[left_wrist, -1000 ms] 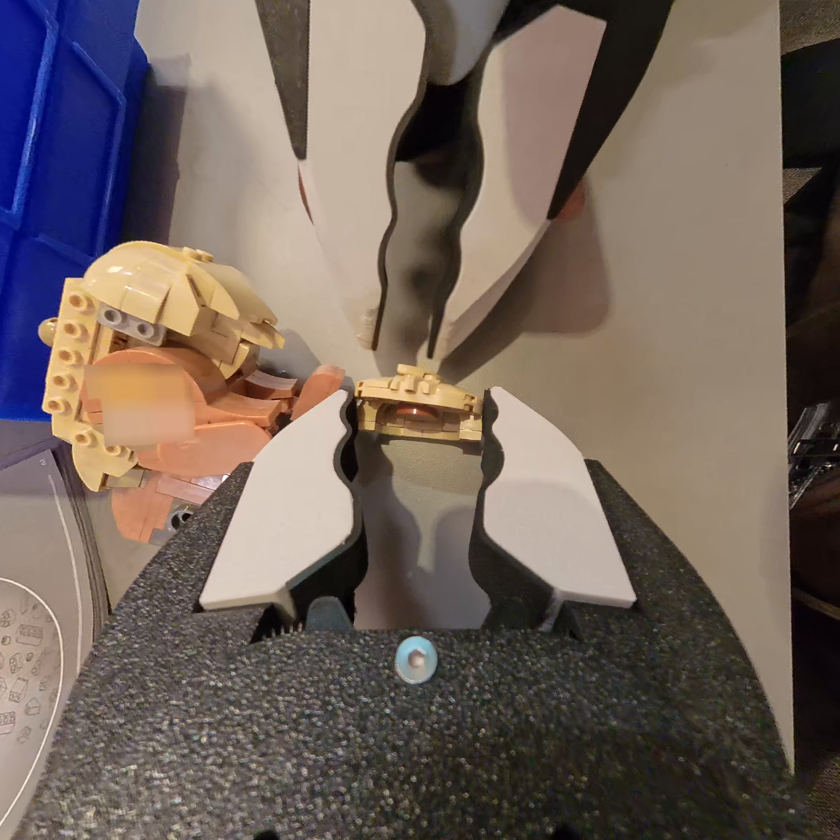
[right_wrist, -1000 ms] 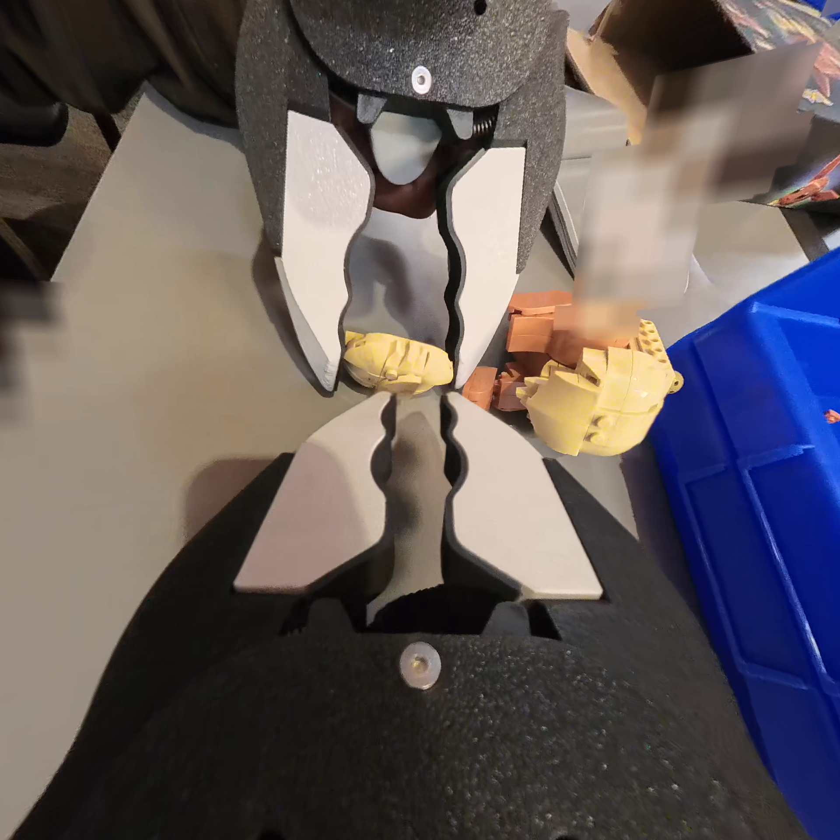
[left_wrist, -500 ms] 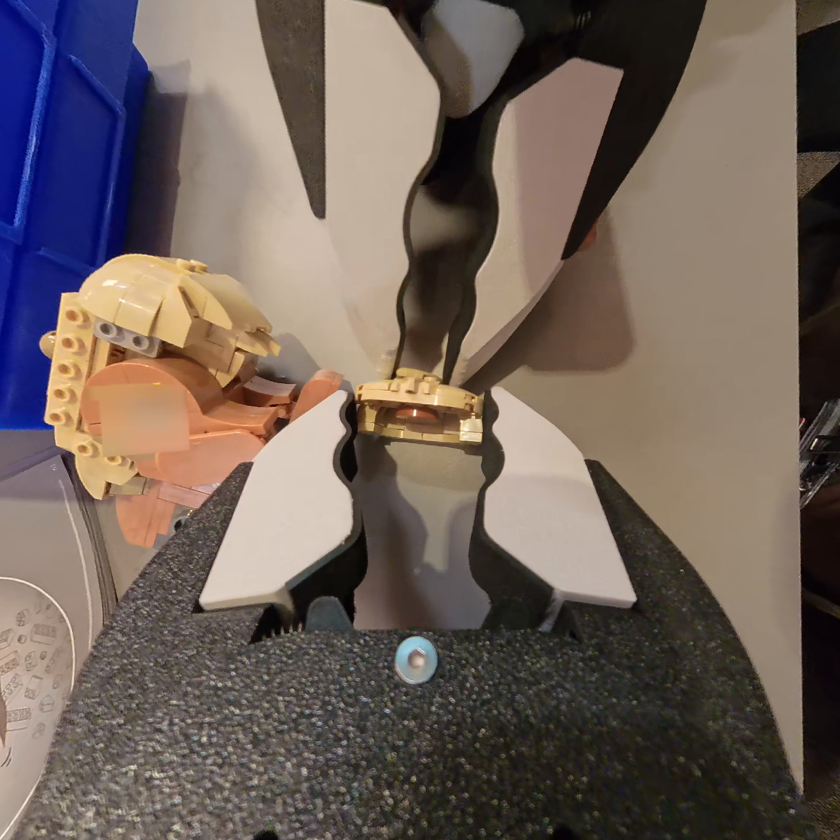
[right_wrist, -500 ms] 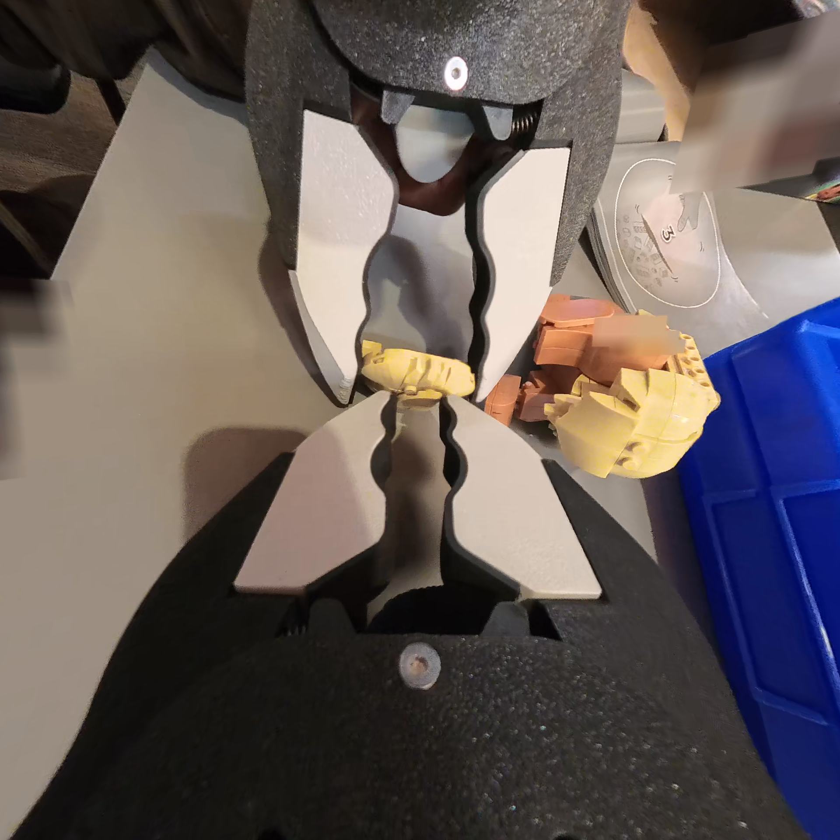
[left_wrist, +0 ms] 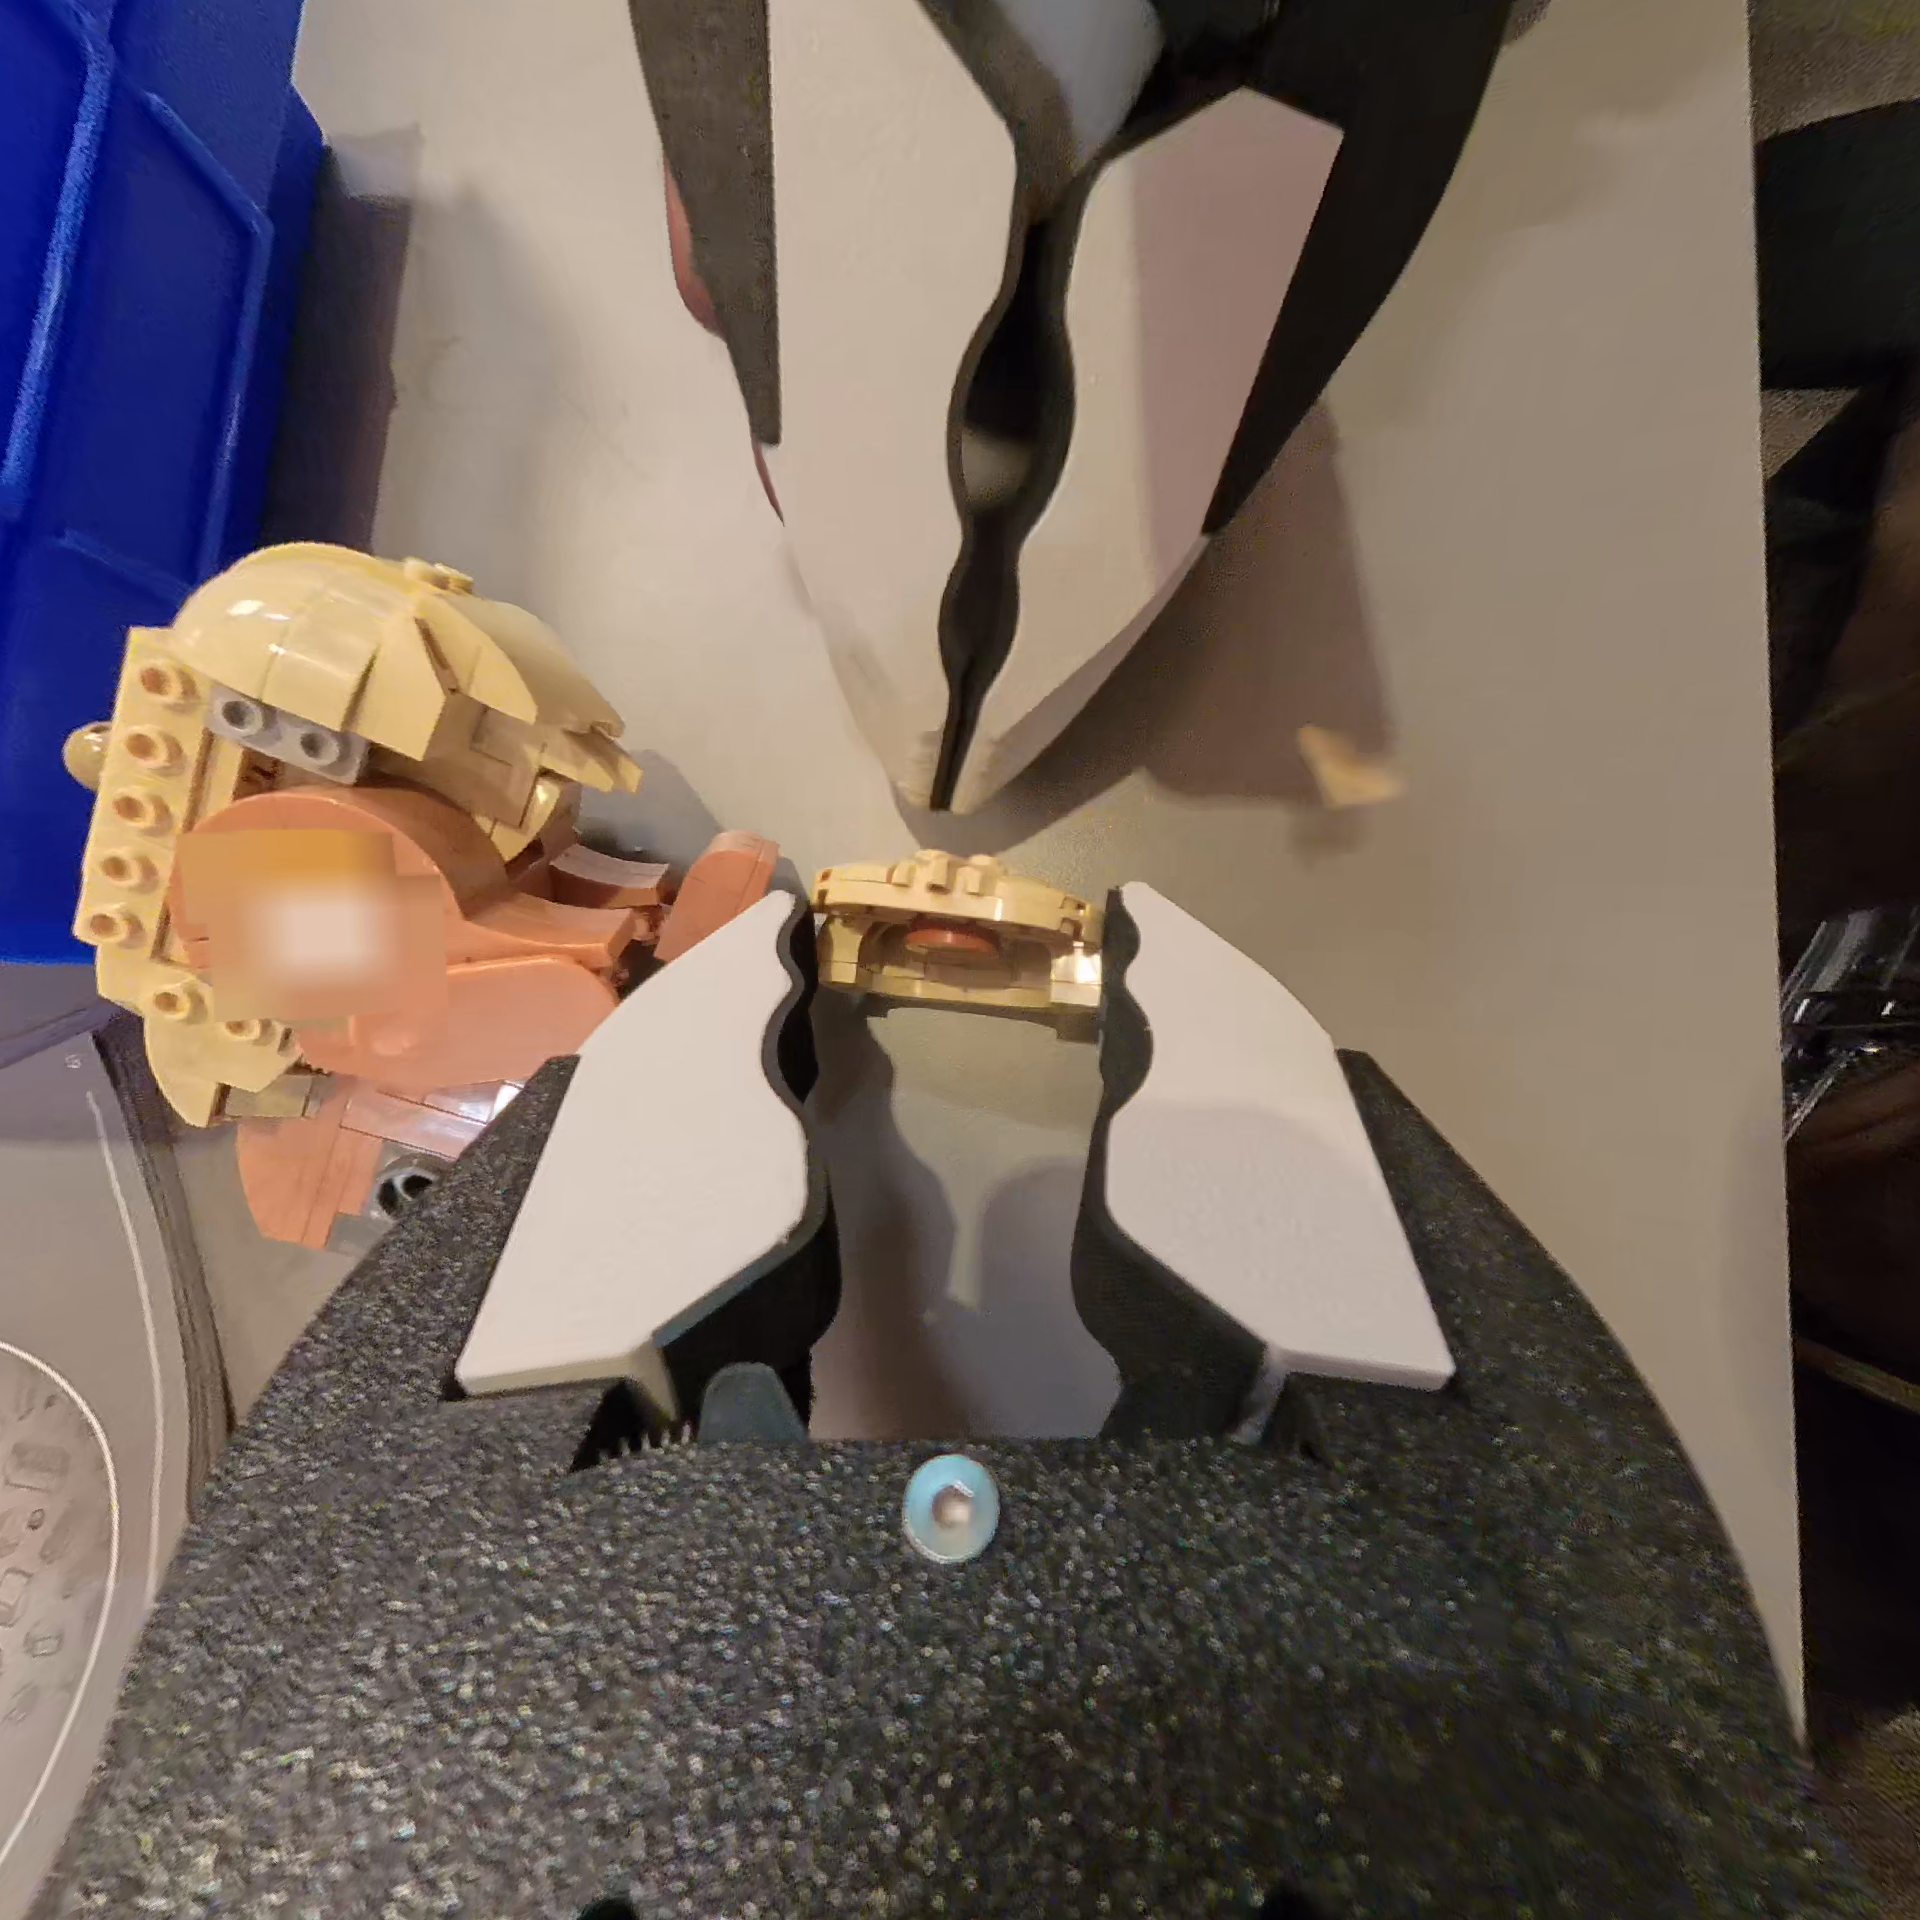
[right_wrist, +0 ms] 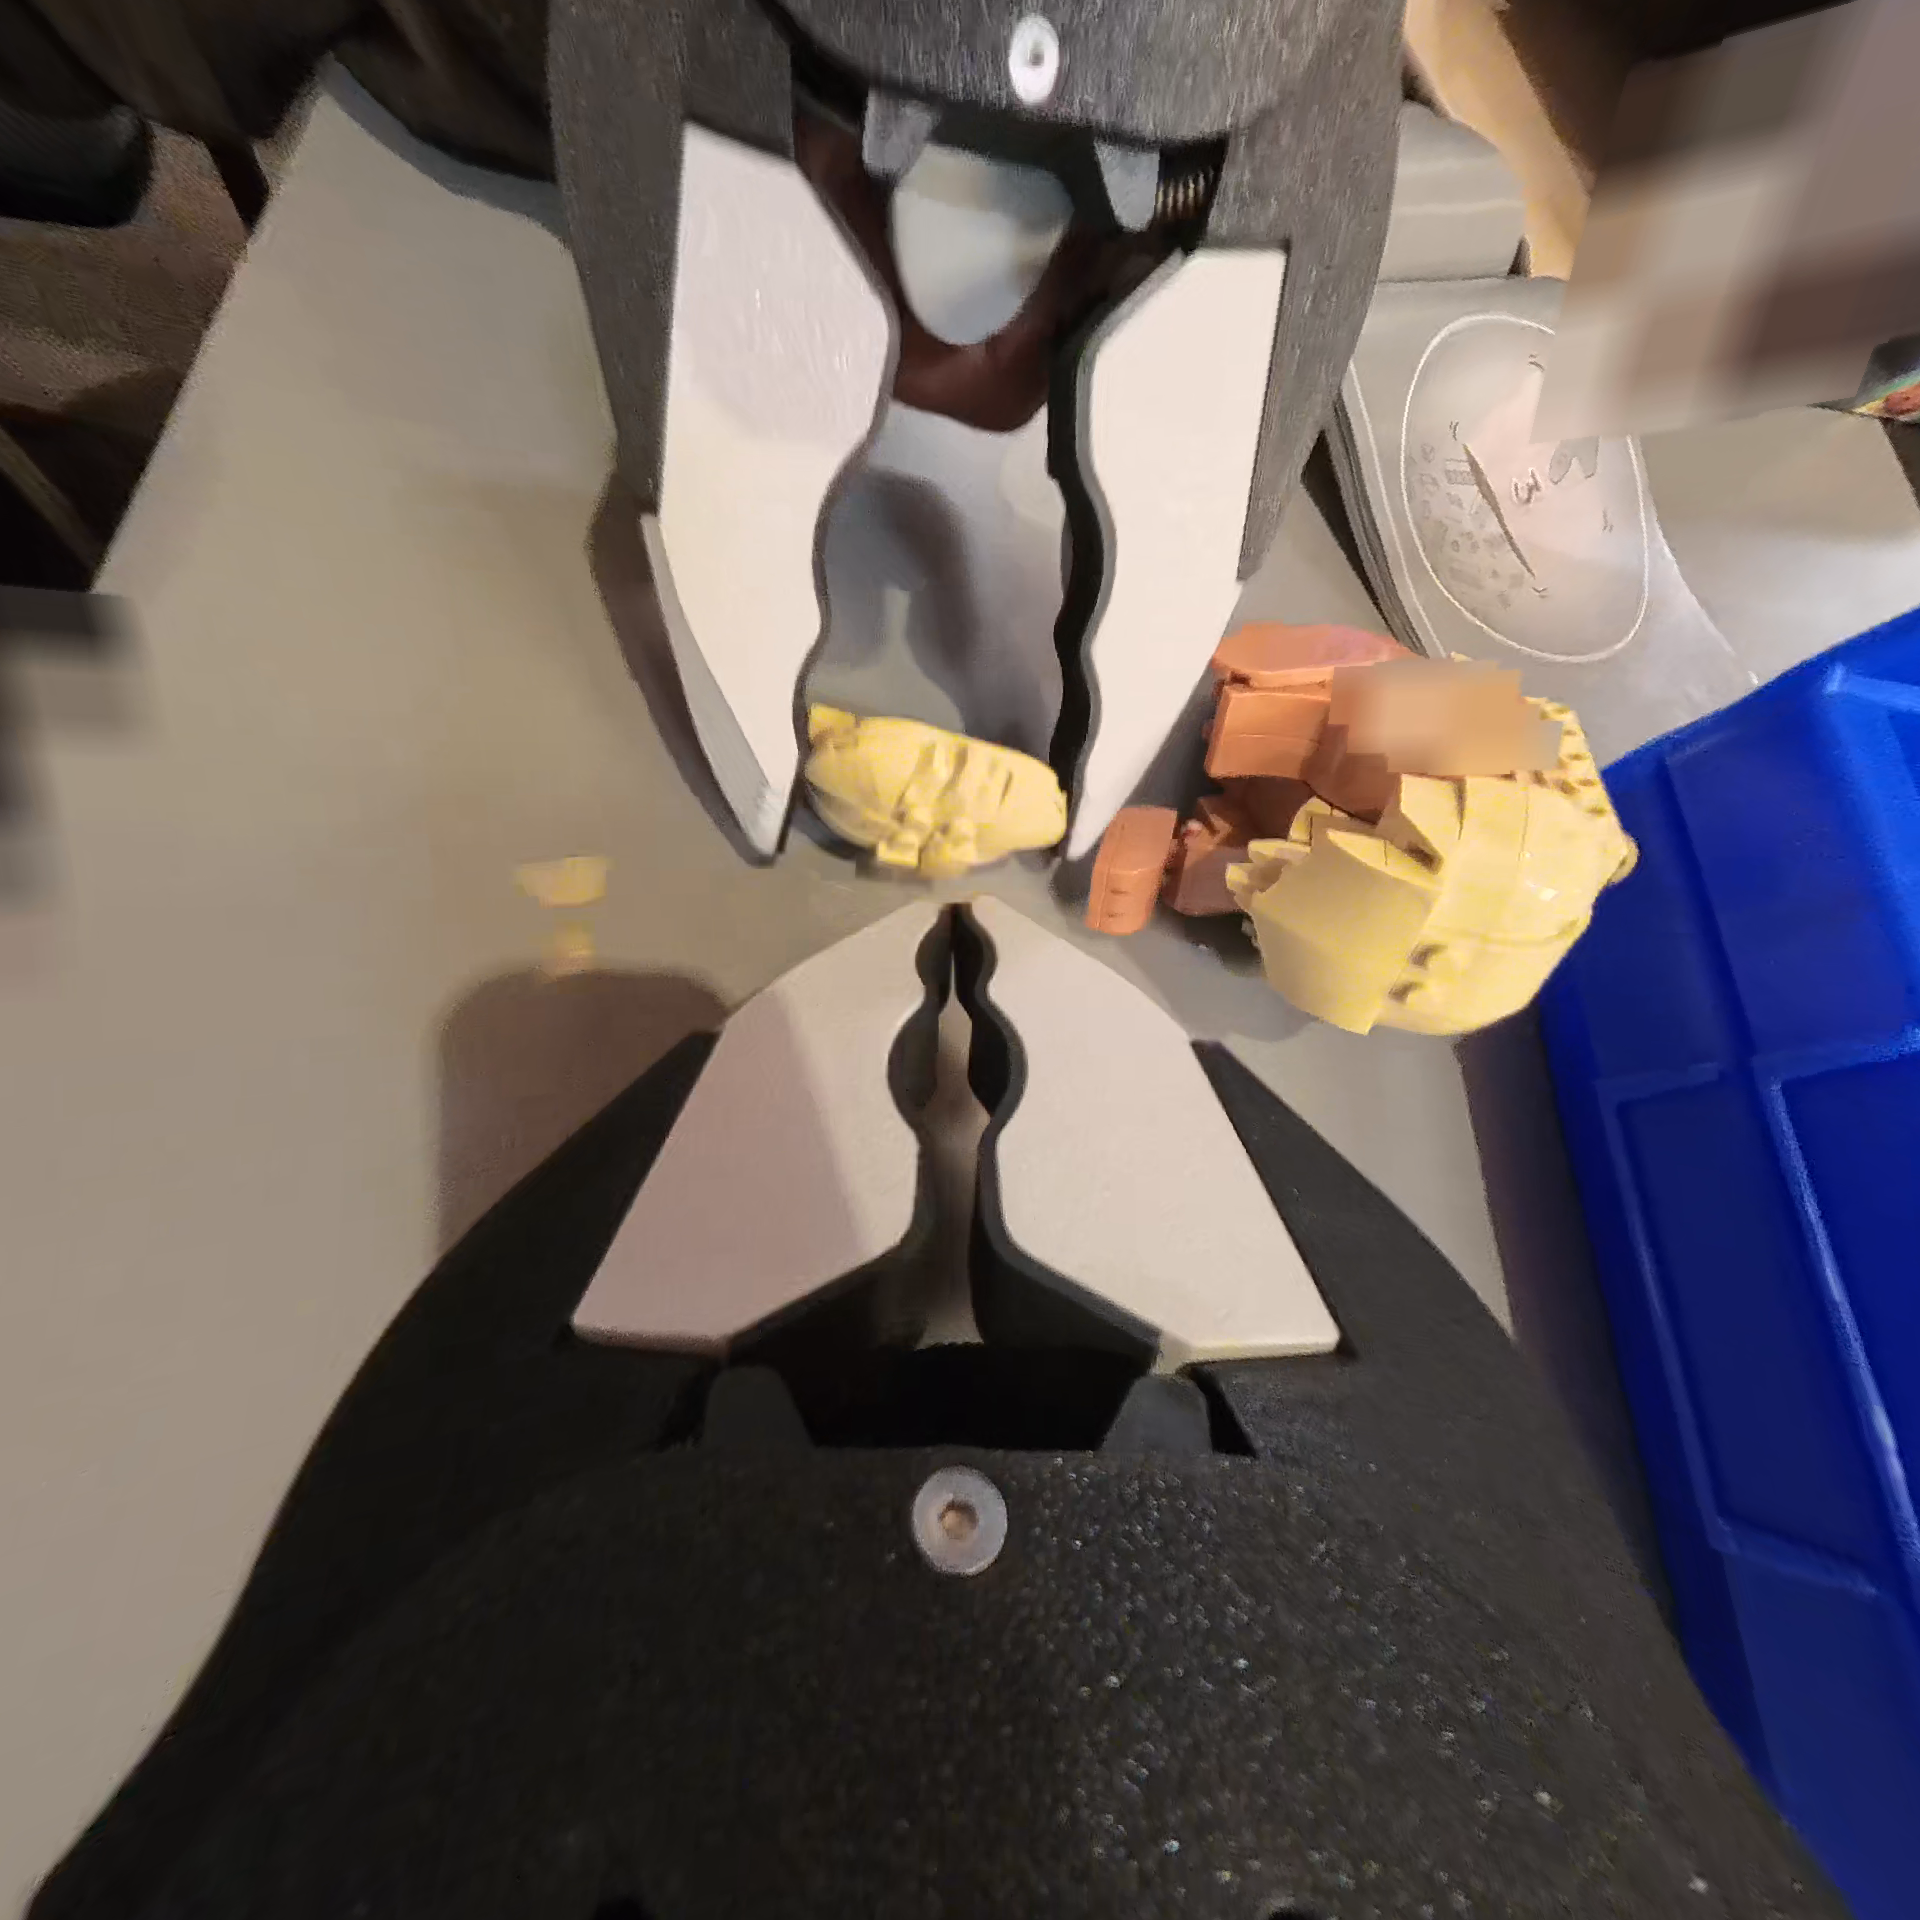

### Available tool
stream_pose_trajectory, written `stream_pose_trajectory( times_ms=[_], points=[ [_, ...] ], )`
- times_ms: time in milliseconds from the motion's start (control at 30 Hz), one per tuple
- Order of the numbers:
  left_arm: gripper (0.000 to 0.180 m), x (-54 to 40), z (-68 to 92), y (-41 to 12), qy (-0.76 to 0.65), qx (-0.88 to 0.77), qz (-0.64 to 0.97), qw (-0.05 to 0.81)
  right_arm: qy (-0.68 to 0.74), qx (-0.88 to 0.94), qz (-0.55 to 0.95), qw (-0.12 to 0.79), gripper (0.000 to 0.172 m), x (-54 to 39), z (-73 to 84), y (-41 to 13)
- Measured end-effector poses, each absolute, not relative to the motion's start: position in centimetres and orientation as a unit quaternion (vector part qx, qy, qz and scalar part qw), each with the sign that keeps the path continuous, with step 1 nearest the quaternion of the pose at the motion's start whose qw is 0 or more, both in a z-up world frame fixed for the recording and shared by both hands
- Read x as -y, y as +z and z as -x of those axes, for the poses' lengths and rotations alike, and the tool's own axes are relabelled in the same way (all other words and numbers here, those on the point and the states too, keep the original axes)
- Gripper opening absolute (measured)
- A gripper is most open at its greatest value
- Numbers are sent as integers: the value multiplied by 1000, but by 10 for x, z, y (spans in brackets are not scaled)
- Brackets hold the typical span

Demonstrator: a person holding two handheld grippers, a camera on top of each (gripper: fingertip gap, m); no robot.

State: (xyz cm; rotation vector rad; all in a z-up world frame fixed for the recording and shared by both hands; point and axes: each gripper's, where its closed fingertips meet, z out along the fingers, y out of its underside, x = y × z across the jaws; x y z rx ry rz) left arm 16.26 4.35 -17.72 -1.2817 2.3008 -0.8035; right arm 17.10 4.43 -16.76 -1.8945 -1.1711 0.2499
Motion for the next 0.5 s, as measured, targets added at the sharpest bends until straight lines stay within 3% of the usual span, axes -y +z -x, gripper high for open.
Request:
stream_pose_trajectory(
  times_ms=[500],
  points=[
    [53, -43, -164, -177, -302, -815, 457, 188, 105, 459, 769, 432, 0, -50, -172, -168]
  ],
)
